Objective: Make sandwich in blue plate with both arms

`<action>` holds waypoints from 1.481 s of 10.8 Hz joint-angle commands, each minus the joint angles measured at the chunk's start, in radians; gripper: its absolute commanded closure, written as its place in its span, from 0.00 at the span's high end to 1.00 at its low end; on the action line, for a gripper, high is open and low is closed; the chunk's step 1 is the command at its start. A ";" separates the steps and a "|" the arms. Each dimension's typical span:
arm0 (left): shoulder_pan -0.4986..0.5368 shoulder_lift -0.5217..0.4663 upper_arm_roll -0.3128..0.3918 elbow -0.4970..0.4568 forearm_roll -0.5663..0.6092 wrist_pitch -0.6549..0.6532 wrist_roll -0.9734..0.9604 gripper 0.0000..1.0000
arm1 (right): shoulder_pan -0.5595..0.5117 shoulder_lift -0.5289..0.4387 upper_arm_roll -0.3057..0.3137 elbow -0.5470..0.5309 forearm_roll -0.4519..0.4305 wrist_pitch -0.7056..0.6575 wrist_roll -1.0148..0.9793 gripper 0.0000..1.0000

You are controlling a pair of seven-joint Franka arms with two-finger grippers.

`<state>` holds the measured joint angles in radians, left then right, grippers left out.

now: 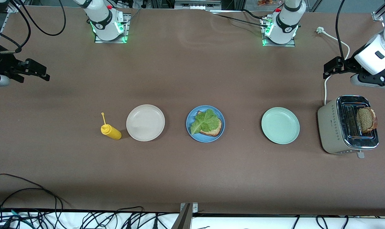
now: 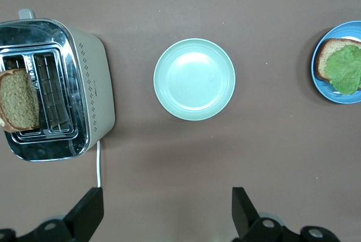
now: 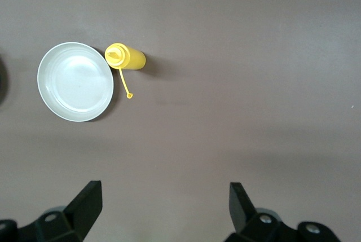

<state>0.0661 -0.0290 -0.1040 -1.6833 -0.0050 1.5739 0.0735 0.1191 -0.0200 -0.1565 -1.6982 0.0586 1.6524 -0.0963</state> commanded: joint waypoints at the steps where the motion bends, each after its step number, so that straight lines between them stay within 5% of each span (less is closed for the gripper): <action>1: 0.001 -0.006 0.001 0.001 -0.013 -0.008 0.012 1.00 | 0.014 -0.015 -0.011 0.003 -0.034 -0.036 0.012 1.00; 5: 0.001 -0.006 0.001 0.001 -0.013 -0.009 0.012 1.00 | 0.013 0.005 -0.008 0.081 -0.048 -0.106 0.016 1.00; 16: 0.001 -0.006 0.000 0.001 -0.013 -0.009 0.011 1.00 | 0.007 0.012 -0.011 0.089 -0.072 -0.106 0.006 1.00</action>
<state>0.0661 -0.0290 -0.1040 -1.6833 -0.0050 1.5738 0.0736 0.1209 -0.0170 -0.1618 -1.6356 0.0054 1.5678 -0.0938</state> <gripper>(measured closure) 0.000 0.000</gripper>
